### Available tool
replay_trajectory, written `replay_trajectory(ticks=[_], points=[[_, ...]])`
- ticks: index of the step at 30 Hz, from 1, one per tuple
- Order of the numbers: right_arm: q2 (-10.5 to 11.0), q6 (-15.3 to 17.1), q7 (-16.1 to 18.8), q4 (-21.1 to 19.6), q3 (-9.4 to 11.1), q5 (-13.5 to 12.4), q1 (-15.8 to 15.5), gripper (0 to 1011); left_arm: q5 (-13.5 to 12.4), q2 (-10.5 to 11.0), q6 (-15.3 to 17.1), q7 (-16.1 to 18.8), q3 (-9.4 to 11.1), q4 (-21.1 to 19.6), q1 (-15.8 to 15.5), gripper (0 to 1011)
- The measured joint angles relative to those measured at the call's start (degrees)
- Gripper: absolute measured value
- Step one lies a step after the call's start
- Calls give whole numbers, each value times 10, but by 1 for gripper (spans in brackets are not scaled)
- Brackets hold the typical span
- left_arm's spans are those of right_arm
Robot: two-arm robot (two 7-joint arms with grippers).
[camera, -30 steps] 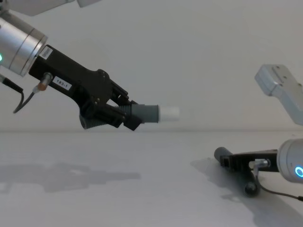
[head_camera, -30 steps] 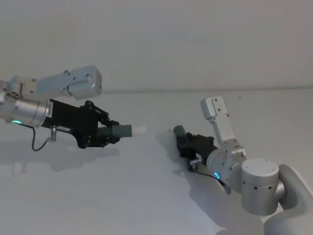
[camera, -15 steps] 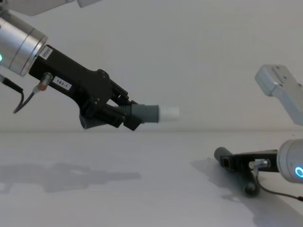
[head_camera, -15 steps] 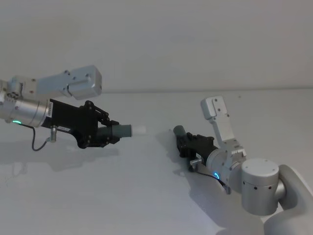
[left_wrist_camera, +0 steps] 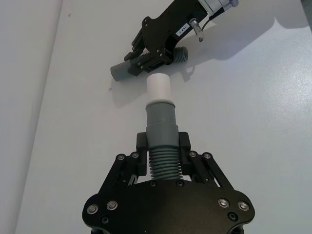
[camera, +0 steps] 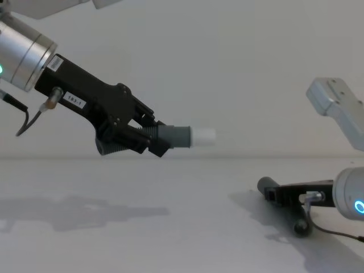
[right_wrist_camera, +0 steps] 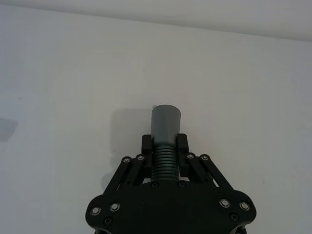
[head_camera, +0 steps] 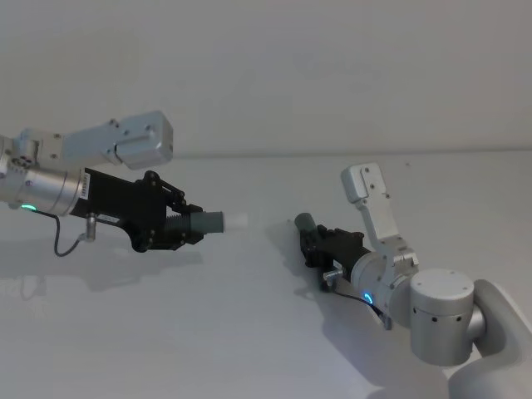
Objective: Use both hands to pick up one end of the pipe from the table, align the ends, and insert them.
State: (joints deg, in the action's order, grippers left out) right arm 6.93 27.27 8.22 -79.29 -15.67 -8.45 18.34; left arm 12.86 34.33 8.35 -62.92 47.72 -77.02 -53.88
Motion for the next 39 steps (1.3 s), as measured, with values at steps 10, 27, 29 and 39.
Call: replay_trajectory(ticks=[10, 27, 29, 39], points=[[0, 0, 0, 0, 0, 0, 0, 264, 0, 0, 0, 0, 0, 0, 0, 336], [0, 0, 0, 0, 0, 0, 0, 266, 0, 0, 0, 0, 0, 0, 0, 336], [0, 0, 0, 0, 0, 0, 0, 264, 0, 0, 0, 0, 0, 0, 0, 336], [0, 0, 0, 0, 0, 0, 0, 264, 0, 0, 0, 0, 0, 0, 0, 336]])
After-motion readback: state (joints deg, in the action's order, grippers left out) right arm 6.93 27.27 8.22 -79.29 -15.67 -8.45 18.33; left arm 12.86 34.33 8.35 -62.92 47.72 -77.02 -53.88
